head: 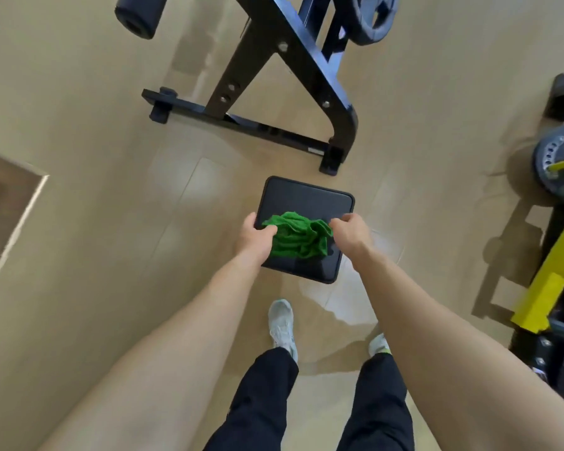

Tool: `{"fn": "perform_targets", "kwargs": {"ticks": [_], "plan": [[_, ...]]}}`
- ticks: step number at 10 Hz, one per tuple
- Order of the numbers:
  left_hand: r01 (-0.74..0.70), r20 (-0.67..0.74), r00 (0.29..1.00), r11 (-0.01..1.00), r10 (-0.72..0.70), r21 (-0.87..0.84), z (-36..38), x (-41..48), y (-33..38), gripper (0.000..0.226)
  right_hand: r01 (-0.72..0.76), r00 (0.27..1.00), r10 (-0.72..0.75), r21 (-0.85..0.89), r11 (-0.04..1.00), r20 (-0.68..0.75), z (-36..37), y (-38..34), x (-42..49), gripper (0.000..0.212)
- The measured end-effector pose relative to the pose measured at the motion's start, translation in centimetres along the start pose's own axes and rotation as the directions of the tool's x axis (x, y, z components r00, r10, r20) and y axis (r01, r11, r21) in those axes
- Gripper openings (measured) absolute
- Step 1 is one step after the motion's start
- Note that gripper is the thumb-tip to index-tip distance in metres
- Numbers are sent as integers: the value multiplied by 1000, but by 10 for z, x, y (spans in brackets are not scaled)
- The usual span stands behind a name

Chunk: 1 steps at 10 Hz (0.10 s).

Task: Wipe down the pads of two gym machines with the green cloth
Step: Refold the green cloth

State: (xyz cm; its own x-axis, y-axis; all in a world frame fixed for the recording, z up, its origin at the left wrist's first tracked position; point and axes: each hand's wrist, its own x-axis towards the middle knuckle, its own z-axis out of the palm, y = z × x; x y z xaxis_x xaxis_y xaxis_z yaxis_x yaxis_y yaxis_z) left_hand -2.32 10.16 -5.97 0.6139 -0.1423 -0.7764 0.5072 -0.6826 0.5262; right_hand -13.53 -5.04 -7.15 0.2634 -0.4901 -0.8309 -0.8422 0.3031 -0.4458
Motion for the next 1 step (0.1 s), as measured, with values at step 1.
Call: {"fn": "perform_targets", "kwargs": {"ticks": [1], "plan": [[10,-3,1000,986,-10,168,-13,1,-4,56,-10,1000,8,-87,996,-28,2,19,-2,46]]}}
